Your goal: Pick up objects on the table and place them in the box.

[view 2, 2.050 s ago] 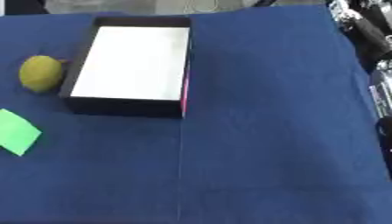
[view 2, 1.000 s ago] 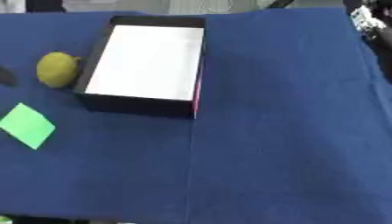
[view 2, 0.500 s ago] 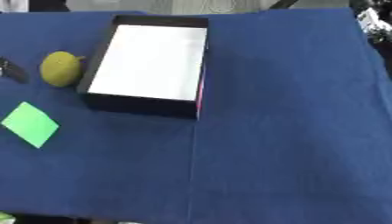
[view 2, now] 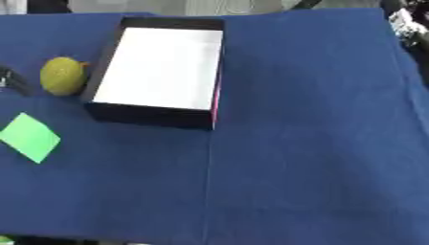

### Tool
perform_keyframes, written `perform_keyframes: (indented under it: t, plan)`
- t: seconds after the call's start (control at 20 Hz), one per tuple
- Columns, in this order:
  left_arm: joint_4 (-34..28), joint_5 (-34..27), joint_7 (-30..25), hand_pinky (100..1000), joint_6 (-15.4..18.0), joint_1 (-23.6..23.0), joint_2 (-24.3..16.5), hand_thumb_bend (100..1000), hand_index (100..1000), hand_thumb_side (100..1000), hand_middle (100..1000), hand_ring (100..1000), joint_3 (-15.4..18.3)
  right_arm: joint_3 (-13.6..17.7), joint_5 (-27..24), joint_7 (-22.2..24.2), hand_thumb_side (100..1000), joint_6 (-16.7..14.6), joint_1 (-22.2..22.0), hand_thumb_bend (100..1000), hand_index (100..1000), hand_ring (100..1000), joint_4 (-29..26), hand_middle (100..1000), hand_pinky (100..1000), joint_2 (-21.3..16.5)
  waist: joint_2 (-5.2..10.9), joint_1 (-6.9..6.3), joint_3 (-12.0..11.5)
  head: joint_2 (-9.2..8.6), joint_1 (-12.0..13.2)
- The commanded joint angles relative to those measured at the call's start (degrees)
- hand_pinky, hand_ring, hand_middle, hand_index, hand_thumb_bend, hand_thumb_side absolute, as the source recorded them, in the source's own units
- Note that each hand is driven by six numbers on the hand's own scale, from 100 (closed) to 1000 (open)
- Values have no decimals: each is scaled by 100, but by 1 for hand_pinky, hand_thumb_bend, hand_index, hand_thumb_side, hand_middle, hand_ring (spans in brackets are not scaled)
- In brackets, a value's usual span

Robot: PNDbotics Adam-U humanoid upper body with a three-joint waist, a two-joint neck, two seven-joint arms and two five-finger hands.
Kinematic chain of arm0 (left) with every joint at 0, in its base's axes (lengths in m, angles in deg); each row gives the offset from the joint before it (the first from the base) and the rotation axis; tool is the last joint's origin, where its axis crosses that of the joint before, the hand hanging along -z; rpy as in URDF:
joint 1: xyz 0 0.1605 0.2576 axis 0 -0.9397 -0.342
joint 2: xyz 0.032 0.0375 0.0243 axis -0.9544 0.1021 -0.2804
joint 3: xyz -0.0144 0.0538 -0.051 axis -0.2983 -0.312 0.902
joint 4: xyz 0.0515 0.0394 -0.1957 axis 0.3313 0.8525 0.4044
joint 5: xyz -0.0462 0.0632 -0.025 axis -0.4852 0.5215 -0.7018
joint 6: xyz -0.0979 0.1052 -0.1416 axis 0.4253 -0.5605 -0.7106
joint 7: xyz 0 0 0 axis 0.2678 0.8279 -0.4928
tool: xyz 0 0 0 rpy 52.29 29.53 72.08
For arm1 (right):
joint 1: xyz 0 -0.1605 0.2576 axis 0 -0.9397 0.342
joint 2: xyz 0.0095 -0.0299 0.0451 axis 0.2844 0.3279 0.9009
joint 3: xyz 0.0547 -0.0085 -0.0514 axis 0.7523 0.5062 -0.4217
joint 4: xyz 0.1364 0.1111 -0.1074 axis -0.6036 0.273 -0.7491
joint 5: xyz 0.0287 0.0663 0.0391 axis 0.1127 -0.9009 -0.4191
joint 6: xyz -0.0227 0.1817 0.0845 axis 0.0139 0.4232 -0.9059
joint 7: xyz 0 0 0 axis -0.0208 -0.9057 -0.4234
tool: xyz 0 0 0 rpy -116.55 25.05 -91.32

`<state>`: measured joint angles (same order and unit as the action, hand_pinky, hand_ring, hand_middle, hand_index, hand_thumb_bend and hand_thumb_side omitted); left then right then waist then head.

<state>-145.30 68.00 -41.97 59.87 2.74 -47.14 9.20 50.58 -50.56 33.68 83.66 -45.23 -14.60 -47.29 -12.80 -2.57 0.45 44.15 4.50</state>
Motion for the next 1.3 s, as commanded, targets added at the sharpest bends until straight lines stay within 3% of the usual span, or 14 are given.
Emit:
perform_keyframes:
  t: [0.05, 0.1, 0.15, 0.35, 1.05, 1.3]
  plan:
    - [70, 116, -474, 921, 477, 135, -99, 523, 912, 305, 875, 897, -14, 33, 29, 25, 470, -1, 69, 100, 859, 930, -31, 895, 1000, -89, 107, -72, 14, -3, 37]
    - [97, 182, -458, 920, 496, 160, -81, 531, 912, 284, 875, 898, -32, 32, 32, 29, 470, 0, 65, 100, 859, 930, -29, 895, 1000, -86, 104, -72, 17, -3, 39]
    - [125, 254, -435, 920, 514, 188, -72, 589, 912, 207, 876, 900, -47, 32, 35, 33, 470, 0, 61, 100, 859, 930, -27, 895, 1000, -85, 101, -72, 21, -3, 42]
    - [303, 584, -314, 920, 594, 278, 25, 600, 908, 135, 876, 901, -159, 32, 40, 39, 470, -4, 62, 100, 859, 930, -24, 895, 1000, -84, 83, -69, 41, -3, 60]
    - [781, 1006, -403, 923, 880, 373, 194, 646, 911, 206, 884, 910, -484, 29, 56, 55, 470, 5, 52, 100, 858, 929, -18, 893, 1000, -70, 35, -84, 87, -3, 118]
    - [965, 1230, -282, 920, 1004, 480, 348, 630, 907, 185, 883, 907, -571, 29, 66, 64, 470, 5, 41, 100, 859, 929, -14, 893, 1000, -65, 18, -82, 97, -3, 127]
